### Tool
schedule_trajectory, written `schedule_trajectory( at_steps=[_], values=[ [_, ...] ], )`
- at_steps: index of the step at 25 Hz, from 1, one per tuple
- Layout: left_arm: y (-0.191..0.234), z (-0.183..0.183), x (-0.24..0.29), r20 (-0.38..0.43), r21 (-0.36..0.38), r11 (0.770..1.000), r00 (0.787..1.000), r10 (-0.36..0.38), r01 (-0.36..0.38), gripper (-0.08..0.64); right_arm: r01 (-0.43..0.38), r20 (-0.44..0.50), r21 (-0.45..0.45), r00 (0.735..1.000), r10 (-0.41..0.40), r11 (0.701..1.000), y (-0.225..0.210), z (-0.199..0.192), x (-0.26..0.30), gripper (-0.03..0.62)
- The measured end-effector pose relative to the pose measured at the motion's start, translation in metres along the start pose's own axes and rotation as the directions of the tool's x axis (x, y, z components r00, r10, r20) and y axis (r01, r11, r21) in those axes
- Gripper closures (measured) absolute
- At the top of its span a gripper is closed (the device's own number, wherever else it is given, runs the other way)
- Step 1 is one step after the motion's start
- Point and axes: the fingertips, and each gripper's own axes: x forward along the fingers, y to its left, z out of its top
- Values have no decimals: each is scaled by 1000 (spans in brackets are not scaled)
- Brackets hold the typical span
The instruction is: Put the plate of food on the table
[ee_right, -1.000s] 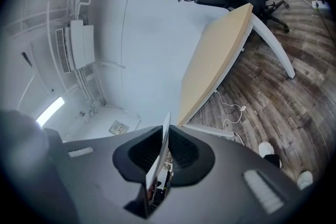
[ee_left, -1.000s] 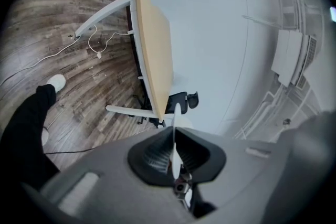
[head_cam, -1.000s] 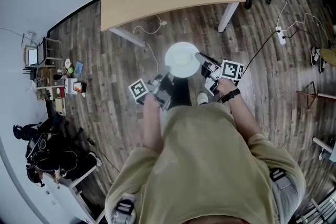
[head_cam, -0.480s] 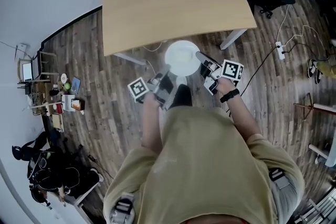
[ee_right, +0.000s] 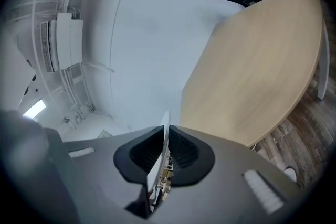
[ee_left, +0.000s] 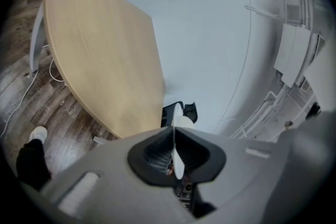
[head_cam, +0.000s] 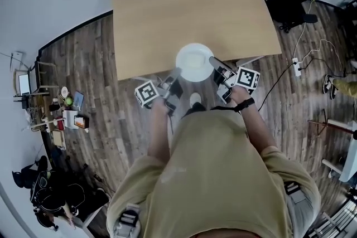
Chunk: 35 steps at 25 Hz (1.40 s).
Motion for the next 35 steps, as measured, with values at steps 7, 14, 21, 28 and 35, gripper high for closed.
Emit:
schedule_trajectory(
  at_steps=[7,14,21,28,35],
  values=[
    [6,30,28,-37,-3,1000,999,17,-17,549,49,33,32,998,-50,998,-14,27,21,571],
    [-5,51,63,-13,-16,1000,1000,-24,24,549,24,25,-1,999,-24,1000,-22,68,41,569],
    [-8,68,92,36,2,1000,999,26,-26,549,4,-37,18,999,-3,1000,-32,103,61,566],
    [-8,77,163,67,16,997,995,69,-70,549,-7,-90,40,996,11,999,-67,167,64,561],
    [-17,70,211,41,18,996,996,81,-82,549,-6,-79,56,997,10,998,-87,209,50,560]
  ],
)
